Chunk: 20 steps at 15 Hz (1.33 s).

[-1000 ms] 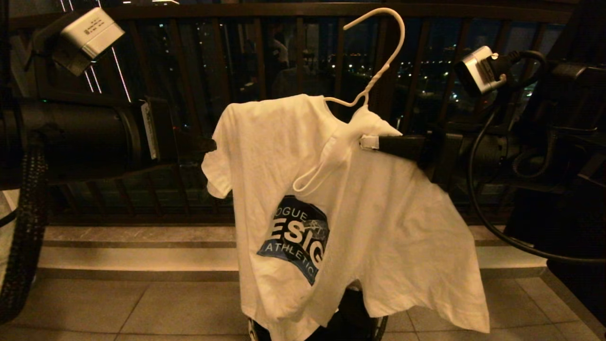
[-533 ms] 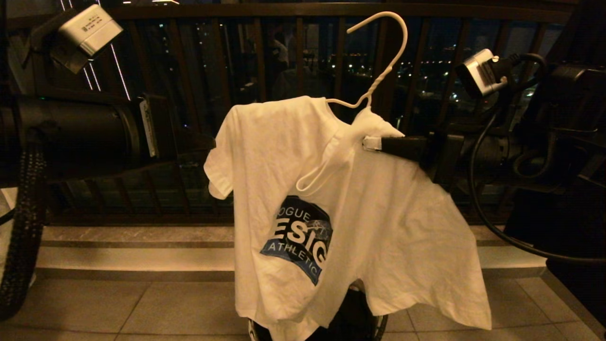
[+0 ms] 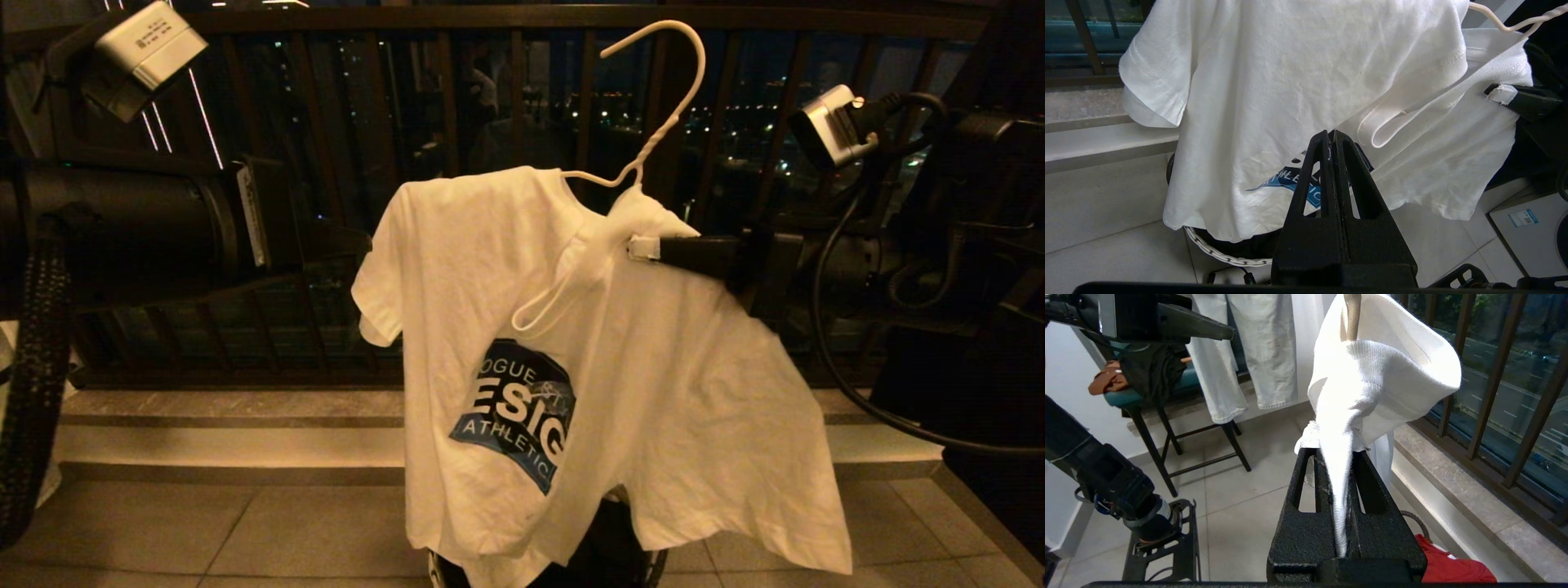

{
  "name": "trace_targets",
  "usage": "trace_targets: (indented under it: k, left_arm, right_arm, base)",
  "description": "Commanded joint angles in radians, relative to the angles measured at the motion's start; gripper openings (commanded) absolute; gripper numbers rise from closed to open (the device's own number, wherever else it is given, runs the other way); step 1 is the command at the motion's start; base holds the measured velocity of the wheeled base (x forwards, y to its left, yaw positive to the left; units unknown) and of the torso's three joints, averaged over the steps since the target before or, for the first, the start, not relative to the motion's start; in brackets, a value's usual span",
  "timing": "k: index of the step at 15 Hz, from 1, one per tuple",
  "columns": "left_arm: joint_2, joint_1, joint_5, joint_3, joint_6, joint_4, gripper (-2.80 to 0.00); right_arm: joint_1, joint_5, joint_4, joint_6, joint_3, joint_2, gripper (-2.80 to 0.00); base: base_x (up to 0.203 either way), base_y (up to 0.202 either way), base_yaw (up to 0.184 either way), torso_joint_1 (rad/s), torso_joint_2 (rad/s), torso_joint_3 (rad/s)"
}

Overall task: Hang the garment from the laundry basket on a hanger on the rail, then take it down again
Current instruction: Hang the clothes rack on the clothesline

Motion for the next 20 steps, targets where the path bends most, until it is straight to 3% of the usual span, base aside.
trace_targets:
  k: [1,6,9,20]
  left_arm:
    - [0.002,0.0,0.0,0.0,-0.002,0.001,-2.8]
    - [0.001,0.0,0.0,0.0,-0.002,0.001,-2.8]
    - [0.001,0.0,0.0,0.0,-0.002,0.0,-2.8]
    - [-0.001,0.0,0.0,0.0,-0.002,0.001,-2.8]
  right_arm:
    - [-0.001,0.004,-0.006,-0.001,0.002,-0.002,-2.8]
    - [-0.003,0.004,-0.006,-0.002,0.003,-0.002,-2.8]
    - [-0.006,0.004,-0.006,-0.001,0.003,-0.002,-2.8]
    - [-0.006,0.004,-0.043,-0.002,0.02,-0.002,-2.8]
  base:
    - [0.0,0.0,0.0,0.0,0.0,0.0]
    - [0.0,0.0,0.0,0.001,-0.02,-0.017]
    - [0.0,0.0,0.0,0.032,-0.19,-0.288]
    - [0.0,0.0,0.0,0.128,-0.48,-0.33]
